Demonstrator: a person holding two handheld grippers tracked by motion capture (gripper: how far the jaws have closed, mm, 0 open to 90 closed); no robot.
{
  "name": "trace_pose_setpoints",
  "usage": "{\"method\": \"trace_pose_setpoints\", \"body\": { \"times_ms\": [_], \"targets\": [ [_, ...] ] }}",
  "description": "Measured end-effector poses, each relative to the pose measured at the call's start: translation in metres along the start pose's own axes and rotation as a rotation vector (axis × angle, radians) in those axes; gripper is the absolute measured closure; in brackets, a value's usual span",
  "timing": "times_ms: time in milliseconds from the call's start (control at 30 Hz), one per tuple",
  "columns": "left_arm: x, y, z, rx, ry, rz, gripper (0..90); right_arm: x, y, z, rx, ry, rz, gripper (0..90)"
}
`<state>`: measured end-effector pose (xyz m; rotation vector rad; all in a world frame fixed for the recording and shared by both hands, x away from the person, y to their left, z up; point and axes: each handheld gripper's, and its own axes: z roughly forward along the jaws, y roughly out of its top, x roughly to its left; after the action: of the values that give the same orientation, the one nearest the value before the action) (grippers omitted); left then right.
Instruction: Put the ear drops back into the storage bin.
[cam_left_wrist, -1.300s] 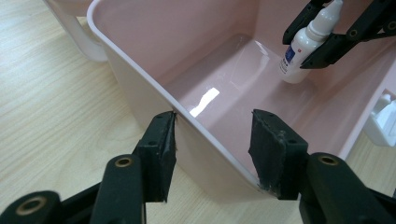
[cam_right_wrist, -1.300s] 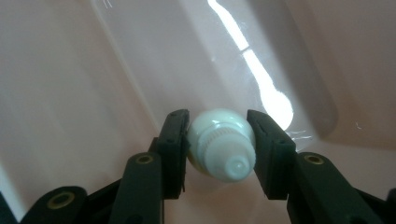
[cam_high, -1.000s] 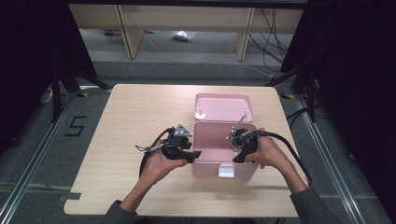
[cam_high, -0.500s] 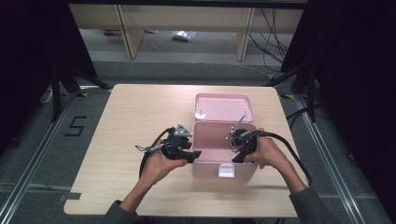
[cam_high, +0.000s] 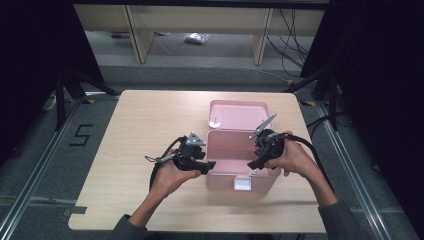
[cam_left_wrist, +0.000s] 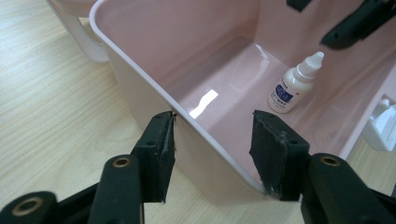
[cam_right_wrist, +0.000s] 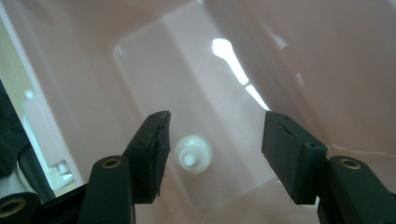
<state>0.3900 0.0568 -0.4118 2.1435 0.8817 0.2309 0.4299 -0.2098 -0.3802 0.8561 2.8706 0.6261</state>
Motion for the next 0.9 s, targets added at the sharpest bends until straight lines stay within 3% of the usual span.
{"method": "trace_pose_setpoints", "body": {
  "times_ms": [400,467,533,567,600,667,733,767,800,900],
  "targets": [
    [0.002,0.001,-0.001,-0.022,0.002,-0.009,46.4,-0.014,-0.001,-0.019,-0.131,-0.059,0.086,38.5],
    [0.002,0.001,-0.001,-0.021,-0.006,-0.010,46.2,-0.015,-0.002,-0.021,-0.141,-0.065,0.127,38.7],
    [0.003,0.001,0.000,-0.021,0.003,-0.010,45.7,-0.019,-0.003,-0.022,-0.172,-0.069,0.103,40.5],
    [0.003,0.001,0.000,-0.022,-0.008,-0.010,45.7,-0.020,-0.003,-0.023,-0.174,-0.058,0.124,40.7],
    [0.003,0.001,-0.001,-0.023,-0.008,-0.012,45.7,-0.024,-0.004,-0.024,-0.198,-0.062,0.113,40.8],
    [0.004,0.001,-0.001,-0.021,0.003,-0.008,45.3,-0.025,-0.004,-0.025,-0.214,-0.078,0.174,40.8],
    [0.004,0.001,-0.001,-0.024,0.003,-0.014,44.2,-0.031,-0.006,-0.028,-0.240,-0.087,0.166,41.7],
    [0.004,0.001,-0.001,-0.029,0.007,-0.023,43.2,-0.031,-0.006,-0.029,-0.246,-0.082,0.200,42.3],
    [0.005,0.001,-0.002,-0.028,0.007,-0.022,42.2,-0.036,-0.008,-0.029,-0.264,-0.100,0.154,42.9],
    [0.008,0.001,-0.002,-0.031,0.016,-0.027,41.3,-0.041,-0.009,-0.034,-0.292,-0.109,0.183,43.3]
  ]
}}
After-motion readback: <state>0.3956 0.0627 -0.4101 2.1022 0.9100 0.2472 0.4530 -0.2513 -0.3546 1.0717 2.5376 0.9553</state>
